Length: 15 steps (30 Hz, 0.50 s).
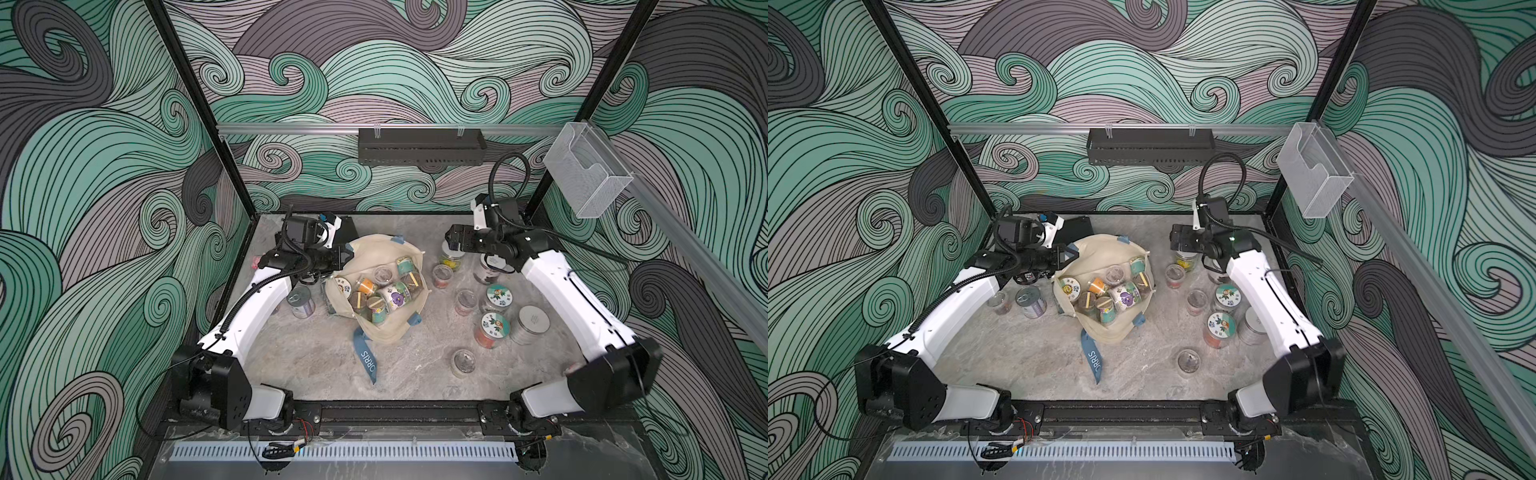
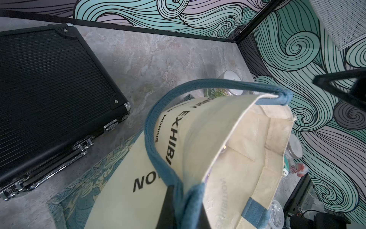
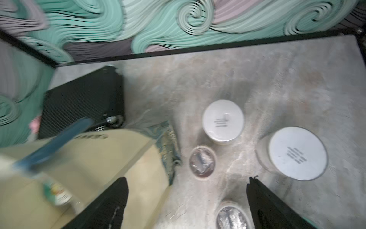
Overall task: Take out the seed jars from the canvas bag
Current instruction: Place the seed jar at the center of the board, then pick up the seed jar from the canvas bag.
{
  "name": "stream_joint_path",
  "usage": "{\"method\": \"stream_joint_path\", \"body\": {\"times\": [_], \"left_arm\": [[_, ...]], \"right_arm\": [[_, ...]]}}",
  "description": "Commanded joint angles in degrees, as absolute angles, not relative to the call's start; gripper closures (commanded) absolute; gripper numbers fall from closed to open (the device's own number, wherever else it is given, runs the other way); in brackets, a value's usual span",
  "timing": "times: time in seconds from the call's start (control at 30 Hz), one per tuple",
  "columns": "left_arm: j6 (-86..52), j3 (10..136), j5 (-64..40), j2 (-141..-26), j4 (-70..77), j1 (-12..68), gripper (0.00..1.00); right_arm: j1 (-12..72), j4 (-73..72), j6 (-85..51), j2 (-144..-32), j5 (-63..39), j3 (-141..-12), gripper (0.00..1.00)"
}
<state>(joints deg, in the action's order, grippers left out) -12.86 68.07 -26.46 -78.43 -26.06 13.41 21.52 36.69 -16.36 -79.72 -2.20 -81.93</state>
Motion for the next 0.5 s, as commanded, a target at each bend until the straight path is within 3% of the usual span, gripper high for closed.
{"method": "stream_joint_path", "body": {"times": [0.0,0.2,0.47], "left_arm": [[-12.3,68.6,-30.1,-76.2,-22.4,14.2,1.00],[-12.2,69.4,-27.5,-77.5,-24.3,14.3,1.00],[-12.3,69.4,-27.2,-78.4,-24.3,14.3,1.00]], "right_arm": [[28.7,33.8,-17.7,-75.7,-8.8,-77.1,0.09],[41.2,29.5,-22.1,-73.7,-10.9,-72.9,0.16],[49.9,27.6,-23.6,-83.0,-3.0,-76.5,0.24]]}}
